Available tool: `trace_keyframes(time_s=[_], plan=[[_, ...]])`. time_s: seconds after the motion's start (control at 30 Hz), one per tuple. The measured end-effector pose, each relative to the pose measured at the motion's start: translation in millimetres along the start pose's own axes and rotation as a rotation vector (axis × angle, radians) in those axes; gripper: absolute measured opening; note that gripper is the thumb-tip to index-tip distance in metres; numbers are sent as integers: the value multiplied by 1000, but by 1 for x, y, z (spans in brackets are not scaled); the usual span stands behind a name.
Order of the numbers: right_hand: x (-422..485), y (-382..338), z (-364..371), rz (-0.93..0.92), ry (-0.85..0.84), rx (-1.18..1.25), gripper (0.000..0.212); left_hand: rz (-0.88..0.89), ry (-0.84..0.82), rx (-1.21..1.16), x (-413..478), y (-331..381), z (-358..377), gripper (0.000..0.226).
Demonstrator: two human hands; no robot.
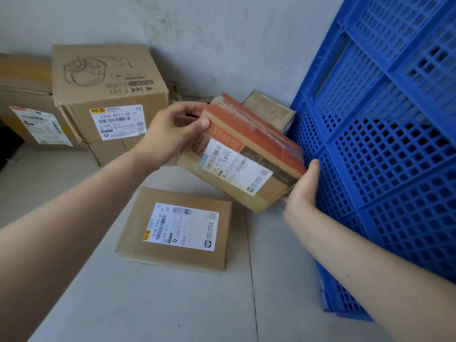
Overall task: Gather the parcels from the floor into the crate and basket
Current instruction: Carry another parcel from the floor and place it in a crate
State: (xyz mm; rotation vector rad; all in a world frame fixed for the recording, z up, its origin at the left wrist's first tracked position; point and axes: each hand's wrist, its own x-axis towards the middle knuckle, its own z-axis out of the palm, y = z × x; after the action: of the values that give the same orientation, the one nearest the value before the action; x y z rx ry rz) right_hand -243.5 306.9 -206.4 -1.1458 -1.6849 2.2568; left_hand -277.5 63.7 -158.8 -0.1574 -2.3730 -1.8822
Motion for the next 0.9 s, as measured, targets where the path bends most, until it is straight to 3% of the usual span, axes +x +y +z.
trace_keyframes(time_s=[0.07,0.17,0.27,0.37,0.53,0.7,0.77,0.83,0.9], plan=[[-8,-14,1,-29,-45,30,55,68,99,9,-5,17,-5,18],[-20,-31,1,-36,-155,10,60,76,182,12,-17,37,-9,9],[-37,-36,2,-32,-222,-22,65,37,241,-28,-28,54,-17,26],[-50,-42,7,-36,-231,-11,62,-41,281,66,-34,65,-30,27],[-60,-57,14,-53,-167,83,46,-294,167,95,-48,74,-48,31],[-63,-68,12,-64,-157,59,47,-533,208,-221,-70,73,-58,47],[-66,-67,12,-42,-192,99,44,-578,169,-230,-75,72,-61,51],[-67,-65,12,-37,-203,94,38,-586,135,-190,-78,71,-62,48],[-65,-63,11,-36,-196,36,30,-567,93,-153,-78,70,-61,28]])
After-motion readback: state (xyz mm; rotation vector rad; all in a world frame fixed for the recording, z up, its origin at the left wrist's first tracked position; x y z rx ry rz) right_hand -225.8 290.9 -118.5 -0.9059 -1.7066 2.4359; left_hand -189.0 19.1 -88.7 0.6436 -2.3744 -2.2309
